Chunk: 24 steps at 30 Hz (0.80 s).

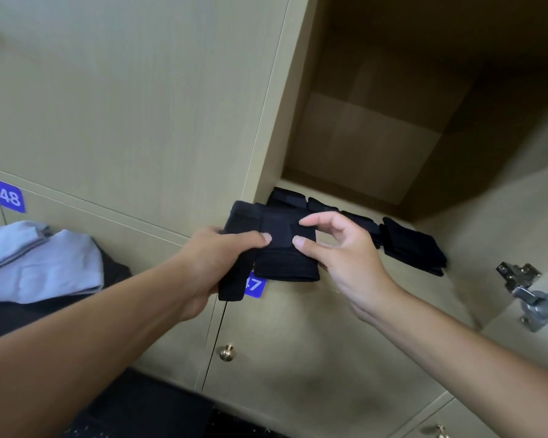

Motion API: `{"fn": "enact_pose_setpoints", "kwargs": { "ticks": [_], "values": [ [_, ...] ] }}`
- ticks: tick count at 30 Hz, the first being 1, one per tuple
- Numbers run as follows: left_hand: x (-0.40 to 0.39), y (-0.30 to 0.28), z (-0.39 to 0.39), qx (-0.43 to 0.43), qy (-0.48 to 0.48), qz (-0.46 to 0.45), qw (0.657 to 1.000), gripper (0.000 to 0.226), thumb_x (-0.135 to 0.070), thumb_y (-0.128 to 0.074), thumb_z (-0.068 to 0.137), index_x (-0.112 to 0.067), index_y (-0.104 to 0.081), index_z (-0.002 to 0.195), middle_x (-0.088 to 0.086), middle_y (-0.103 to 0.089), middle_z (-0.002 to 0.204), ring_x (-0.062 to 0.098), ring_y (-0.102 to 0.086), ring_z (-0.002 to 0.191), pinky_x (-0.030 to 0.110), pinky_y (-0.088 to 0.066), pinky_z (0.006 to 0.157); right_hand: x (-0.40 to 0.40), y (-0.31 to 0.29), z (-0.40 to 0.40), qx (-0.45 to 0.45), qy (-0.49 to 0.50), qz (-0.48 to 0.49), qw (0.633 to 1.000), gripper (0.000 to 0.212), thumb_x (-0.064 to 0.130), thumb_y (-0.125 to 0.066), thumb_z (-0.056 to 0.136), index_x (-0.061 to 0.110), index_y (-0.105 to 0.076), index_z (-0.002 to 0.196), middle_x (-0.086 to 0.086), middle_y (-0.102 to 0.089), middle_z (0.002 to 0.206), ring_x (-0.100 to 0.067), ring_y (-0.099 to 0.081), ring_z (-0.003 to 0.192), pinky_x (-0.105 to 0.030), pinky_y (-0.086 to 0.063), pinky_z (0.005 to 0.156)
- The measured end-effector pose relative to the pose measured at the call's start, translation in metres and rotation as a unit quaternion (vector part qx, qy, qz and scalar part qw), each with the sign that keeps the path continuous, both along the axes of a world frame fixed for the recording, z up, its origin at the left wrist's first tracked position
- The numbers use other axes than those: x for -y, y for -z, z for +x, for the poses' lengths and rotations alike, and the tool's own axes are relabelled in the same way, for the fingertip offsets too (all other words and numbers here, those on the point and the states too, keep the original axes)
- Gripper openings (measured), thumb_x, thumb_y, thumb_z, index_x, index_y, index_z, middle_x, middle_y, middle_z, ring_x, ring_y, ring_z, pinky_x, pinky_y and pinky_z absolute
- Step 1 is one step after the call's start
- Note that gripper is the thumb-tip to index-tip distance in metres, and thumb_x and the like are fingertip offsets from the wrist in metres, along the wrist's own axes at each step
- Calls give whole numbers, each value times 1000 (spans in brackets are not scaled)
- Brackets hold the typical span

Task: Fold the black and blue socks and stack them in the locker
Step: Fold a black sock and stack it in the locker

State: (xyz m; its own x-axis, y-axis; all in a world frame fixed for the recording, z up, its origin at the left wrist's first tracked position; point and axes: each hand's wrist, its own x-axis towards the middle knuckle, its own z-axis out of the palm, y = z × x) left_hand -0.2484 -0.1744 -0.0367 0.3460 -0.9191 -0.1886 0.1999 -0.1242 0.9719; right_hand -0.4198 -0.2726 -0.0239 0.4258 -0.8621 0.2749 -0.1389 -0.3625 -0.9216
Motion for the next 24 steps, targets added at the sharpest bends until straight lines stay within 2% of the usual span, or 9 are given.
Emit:
{"fn": "enact_pose_setpoints", "kwargs": {
  "ticks": [2, 3, 5, 7, 9, 12, 16, 21, 24],
  "values": [
    [2, 0, -4, 1, -11, -2, 1000, 26, -30, -77, 86, -14, -71, 106, 4, -69, 77, 19, -62, 64, 27, -45, 57, 4, 3, -1, -18, 17, 12, 1000, 18, 11, -83, 81, 21, -76, 95, 8, -74, 103, 10, -66, 93, -23, -52, 91],
    [2, 1, -5, 3, -15, -1, 1000, 24, -30, -76, 87, -14, -70, 104, 3, -67, 75, 19, -61, 65, 27, -45, 57, 6, 3, -2, -27, 19, 18, 999, 16, 12, -84, 80, 21, -77, 93, 2, -76, 102, 9, -65, 91, -23, -52, 92],
    [4, 1, -5, 16, -27, -2, 1000, 20, -29, -75, 89, -13, -65, 97, 2, -59, 72, 20, -56, 64, 28, -43, 58, 11, 3, -5, -33, 29, 25, 999, 15, 11, -83, 81, 20, -79, 92, -9, -76, 101, -2, -67, 91, -28, -53, 94],
    [6, 2, -5, 35, -34, 1, 999, 22, -29, -75, 90, -12, -60, 91, 5, -52, 75, 22, -51, 66, 29, -42, 60, 21, 2, -8, -32, 49, 25, 998, 15, 10, -82, 81, 23, -81, 90, -6, -76, 97, -11, -68, 97, -37, -52, 102],
    [8, 3, -5, 62, -34, 7, 997, 25, -30, -75, 90, -11, -57, 90, 6, -50, 78, 22, -50, 68, 29, -42, 61, 37, 0, -11, -18, 74, 40, 996, 17, 9, -80, 83, 25, -82, 90, 2, -77, 97, -12, -68, 105, -41, -50, 107],
    [11, 7, -5, 94, -35, 6, 995, 28, -30, -75, 89, -11, -54, 86, 4, -47, 73, 18, -46, 62, 27, -38, 57, 59, -6, -5, 34, 101, 107, 989, 23, -1, -71, 88, 19, -82, 89, -3, -77, 103, -19, -69, 109, -39, -50, 107],
    [14, 11, -6, 133, -28, 3, 991, 27, -31, -75, 89, -12, -55, 88, 3, -48, 72, 17, -47, 63, 27, -39, 60, 85, -19, 17, 78, 113, 164, 977, 30, -11, -55, 92, 10, -75, 94, -14, -72, 110, -27, -68, 107, -36, -52, 104],
    [16, 14, -6, 167, -15, 12, 986, 26, -31, -73, 90, -16, -52, 87, 5, -52, 73, 18, -50, 65, 28, -41, 63, 130, -26, 50, 44, 161, 153, 974, 40, -13, -42, 93, 7, -75, 103, -18, -69, 114, -34, -67, 104, -39, -57, 94],
    [17, 18, -5, 186, -12, 19, 982, 31, -33, -74, 88, -15, -50, 85, 4, -50, 68, 18, -48, 61, 29, -41, 60, 152, -28, 67, 21, 179, 146, 973, 40, -9, -41, 95, 8, -75, 106, -15, -70, 112, -33, -68, 104, -42, -57, 97]
  ]
}}
